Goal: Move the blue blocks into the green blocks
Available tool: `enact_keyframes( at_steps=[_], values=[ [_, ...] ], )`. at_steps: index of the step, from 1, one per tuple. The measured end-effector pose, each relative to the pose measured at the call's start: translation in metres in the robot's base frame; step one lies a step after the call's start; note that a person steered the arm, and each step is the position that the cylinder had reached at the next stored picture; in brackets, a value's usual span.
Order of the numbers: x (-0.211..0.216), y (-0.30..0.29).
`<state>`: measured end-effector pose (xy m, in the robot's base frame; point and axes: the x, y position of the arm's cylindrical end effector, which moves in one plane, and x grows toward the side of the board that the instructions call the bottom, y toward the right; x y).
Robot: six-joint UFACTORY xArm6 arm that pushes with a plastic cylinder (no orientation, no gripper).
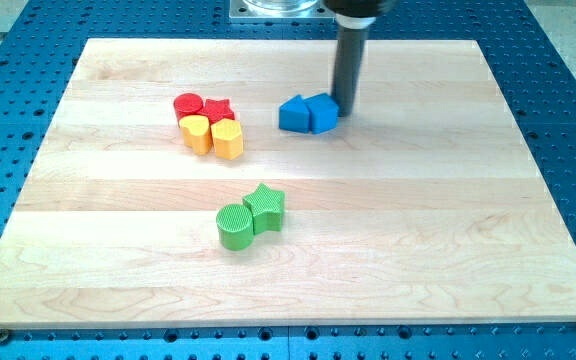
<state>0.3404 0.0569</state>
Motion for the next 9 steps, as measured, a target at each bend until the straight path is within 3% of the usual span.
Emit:
enact_keyframes(
  at_steps=[2, 3, 4, 5, 7, 8, 9],
  values=[
    [0.018, -0.027],
    [-0.008, -0.061],
    [0.067, -0.050],
    [0.087, -0.014],
    [0.121, -0.036],
    [0.048, -0.032],
    [0.008, -0.066]
  ],
)
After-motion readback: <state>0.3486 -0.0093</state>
